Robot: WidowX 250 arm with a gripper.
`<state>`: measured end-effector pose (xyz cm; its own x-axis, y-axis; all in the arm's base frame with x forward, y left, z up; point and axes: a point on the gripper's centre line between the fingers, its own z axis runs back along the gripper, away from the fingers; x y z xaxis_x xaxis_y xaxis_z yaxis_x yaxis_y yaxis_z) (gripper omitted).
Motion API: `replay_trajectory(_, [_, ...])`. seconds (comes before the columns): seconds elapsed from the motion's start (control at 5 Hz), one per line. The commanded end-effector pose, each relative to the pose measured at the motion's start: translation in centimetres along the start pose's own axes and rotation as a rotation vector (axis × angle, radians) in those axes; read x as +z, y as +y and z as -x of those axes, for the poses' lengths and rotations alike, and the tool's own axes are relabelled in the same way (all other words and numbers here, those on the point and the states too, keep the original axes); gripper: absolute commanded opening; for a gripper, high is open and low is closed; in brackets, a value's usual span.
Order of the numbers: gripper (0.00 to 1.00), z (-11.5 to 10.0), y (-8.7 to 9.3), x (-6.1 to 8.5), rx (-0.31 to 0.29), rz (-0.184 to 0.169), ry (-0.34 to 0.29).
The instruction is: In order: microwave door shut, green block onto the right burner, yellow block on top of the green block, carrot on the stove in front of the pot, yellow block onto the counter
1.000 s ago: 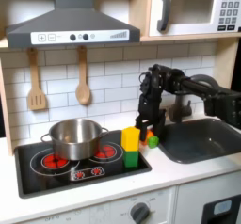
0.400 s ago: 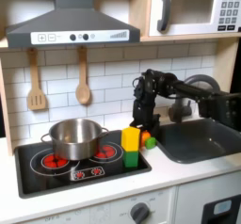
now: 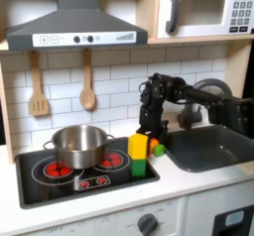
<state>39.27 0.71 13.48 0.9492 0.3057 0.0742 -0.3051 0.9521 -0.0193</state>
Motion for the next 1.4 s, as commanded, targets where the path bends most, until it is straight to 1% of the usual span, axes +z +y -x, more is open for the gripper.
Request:
replay_trajectory(0.0, [0.00,0.0,-0.4,1.0,-0.018,0.034,-0.015])
replay_trajectory(0.2, [0.00,0.5,-1.1,1.0,-0.043,0.063,-0.005])
replay_trajectory(0.4, [0.00,0.8,-1.3,1.8,-0.056,0.085,-0.015])
replay_trajectory(0.6, [0.00,1.2,-1.1,2.5,-0.055,0.098,-0.031])
replay_trajectory(0.8, [0.00,2.3,-0.7,2.7,-0.074,0.102,-0.022])
replay_trajectory(1.0, [0.00,3.6,-0.3,3.2,-0.094,0.106,-0.028])
replay_trajectory(1.2, [0.00,5.0,-0.2,3.3,-0.119,0.115,-0.022])
